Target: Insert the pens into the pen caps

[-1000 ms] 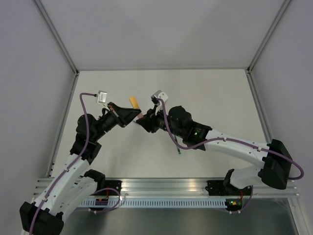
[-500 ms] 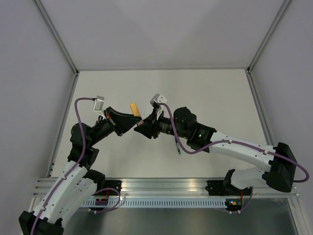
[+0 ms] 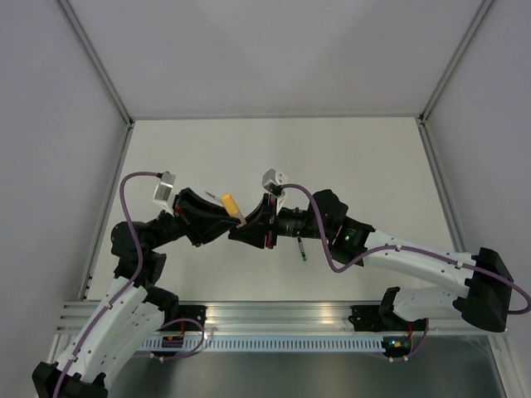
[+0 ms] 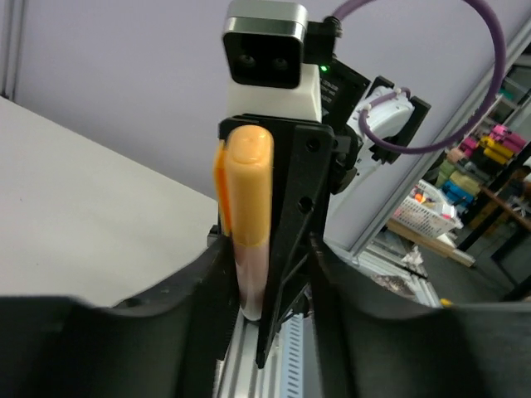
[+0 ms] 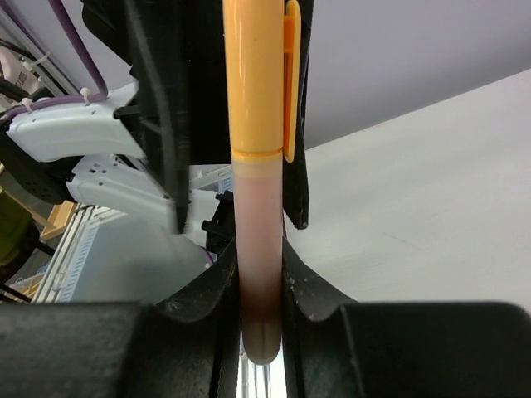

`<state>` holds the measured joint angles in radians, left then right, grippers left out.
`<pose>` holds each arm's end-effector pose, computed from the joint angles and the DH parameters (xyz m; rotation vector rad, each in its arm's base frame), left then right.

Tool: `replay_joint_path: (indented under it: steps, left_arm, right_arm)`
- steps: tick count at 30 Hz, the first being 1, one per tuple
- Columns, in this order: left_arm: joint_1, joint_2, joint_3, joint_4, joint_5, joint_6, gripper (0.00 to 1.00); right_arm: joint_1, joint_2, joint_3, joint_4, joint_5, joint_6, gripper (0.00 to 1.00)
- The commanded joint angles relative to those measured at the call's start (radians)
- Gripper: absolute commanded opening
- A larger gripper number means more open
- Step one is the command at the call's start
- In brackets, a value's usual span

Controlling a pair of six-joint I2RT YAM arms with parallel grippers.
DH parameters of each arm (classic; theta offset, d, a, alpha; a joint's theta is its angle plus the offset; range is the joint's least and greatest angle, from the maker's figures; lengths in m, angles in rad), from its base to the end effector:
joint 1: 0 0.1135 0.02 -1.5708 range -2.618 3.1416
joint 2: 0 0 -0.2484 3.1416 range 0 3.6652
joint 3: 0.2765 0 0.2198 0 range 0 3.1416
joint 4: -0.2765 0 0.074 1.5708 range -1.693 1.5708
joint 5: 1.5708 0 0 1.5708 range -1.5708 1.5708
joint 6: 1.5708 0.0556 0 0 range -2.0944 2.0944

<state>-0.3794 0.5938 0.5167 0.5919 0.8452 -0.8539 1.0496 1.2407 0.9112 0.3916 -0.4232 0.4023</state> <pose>0.1017 -0.0853 0.3506 0.5659 1.2686 -1.4944 0.1213 0.2572 0.3446 -0.8903 1.4575 1.4436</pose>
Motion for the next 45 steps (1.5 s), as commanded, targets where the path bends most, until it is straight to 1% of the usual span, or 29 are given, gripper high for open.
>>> replay_joint_path:
  steps: [1,2,4,7,8,9,11,12,13,16,18,19,20,22,24,27,28,30,31,33,36,38,39,41,42,45]
  left_arm:
    - [-0.003,-0.026,0.017,0.066,0.083,-0.053,0.5]
    - [-0.003,-0.032,0.022,0.054,0.08,-0.047,0.67]
    - [-0.003,-0.045,0.037,0.014,0.08,-0.024,0.83]
    - [-0.003,-0.058,0.054,-0.048,0.08,0.002,0.87]
    - [-0.003,-0.068,0.06,-0.075,0.071,0.027,0.9]
    - [-0.003,-0.071,0.075,-0.13,0.063,0.041,0.91]
    - [-0.003,-0.078,0.094,-0.185,0.033,0.084,0.94]
    - [-0.003,-0.08,0.127,-0.223,0.014,0.101,0.94]
    - [-0.003,-0.075,0.149,-0.291,-0.007,0.117,0.94]
    - [-0.003,-0.054,0.219,-0.334,-0.081,0.144,0.94]
    - [-0.003,-0.043,0.255,-0.325,-0.144,0.135,0.94]
    - [-0.003,-0.031,0.264,-0.311,-0.156,0.115,0.94]
    - [-0.003,-0.023,0.269,-0.258,-0.15,0.102,0.93]
    - [-0.003,0.007,0.273,-0.18,-0.121,0.05,0.9]
    - [-0.003,0.037,0.281,-0.118,-0.086,0.024,0.88]
    - [-0.003,0.11,0.293,-0.074,-0.035,0.007,0.81]
    - [-0.003,0.124,0.292,-0.063,-0.028,0.006,0.71]
    - [-0.003,0.162,0.287,-0.02,-0.02,-0.011,0.59]
    - [-0.003,0.173,0.286,-0.005,-0.012,-0.028,0.49]
    - [-0.003,0.204,0.289,0.017,0.003,-0.045,0.49]
    - [-0.003,0.222,0.289,0.042,0.029,-0.054,0.56]
    - [-0.003,0.215,0.273,0.046,0.037,-0.048,0.56]
    - [-0.003,0.204,0.266,0.048,0.035,-0.047,0.54]
    - [-0.003,0.192,0.244,0.048,0.034,-0.04,0.46]
    - [-0.003,0.181,0.24,0.048,0.034,-0.04,0.39]
    - [-0.003,0.169,0.22,0.048,0.038,-0.039,0.32]
  right_arm:
    - [-0.013,-0.047,-0.023,0.101,-0.019,0.038,0.0]
    - [-0.011,-0.053,-0.034,0.105,-0.014,0.038,0.0]
    - [-0.011,-0.076,-0.04,0.105,-0.011,0.027,0.0]
    - [-0.013,-0.104,-0.043,0.076,0.009,0.012,0.0]
    - [-0.013,-0.112,-0.044,0.064,0.009,0.006,0.0]
    - [-0.013,-0.124,-0.046,0.037,0.011,-0.009,0.0]
    - [-0.013,-0.138,-0.051,0.015,0.008,-0.02,0.0]
    - [-0.013,-0.141,-0.049,-0.012,0.003,-0.026,0.0]
    - [-0.013,-0.15,-0.051,-0.022,-0.002,-0.037,0.0]
    - [-0.013,-0.175,-0.066,-0.036,-0.006,-0.046,0.0]
    - [-0.011,-0.182,-0.067,-0.06,-0.02,-0.065,0.0]
    - [-0.013,-0.193,-0.069,-0.065,-0.022,-0.066,0.0]
    - [-0.013,-0.201,-0.08,-0.068,-0.02,-0.072,0.0]
    - [-0.013,-0.227,-0.098,-0.062,-0.009,-0.077,0.0]
    - [-0.013,-0.242,-0.11,-0.078,0.0,-0.107,0.0]
    - [-0.013,-0.267,-0.109,-0.1,0.021,-0.134,0.0]
    - [-0.013,-0.268,-0.109,-0.099,0.02,-0.137,0.0]
    - [-0.013,-0.25,-0.098,-0.102,0.015,-0.135,0.0]
    - [-0.011,-0.241,-0.086,-0.102,0.009,-0.134,0.0]
    - [-0.013,-0.209,-0.074,-0.109,0.003,-0.129,0.0]
    - [-0.013,-0.187,-0.06,-0.096,0.015,-0.115,0.0]
    - [-0.013,-0.181,-0.058,-0.085,0.023,-0.106,0.0]
    - [-0.011,-0.178,-0.058,-0.08,0.024,-0.105,0.0]
    - [-0.013,-0.172,-0.055,-0.076,0.024,-0.099,0.0]
    - [-0.011,-0.165,-0.054,-0.074,0.024,-0.097,0.0]
    - [-0.013,-0.155,-0.049,-0.062,0.026,-0.086,0.0]
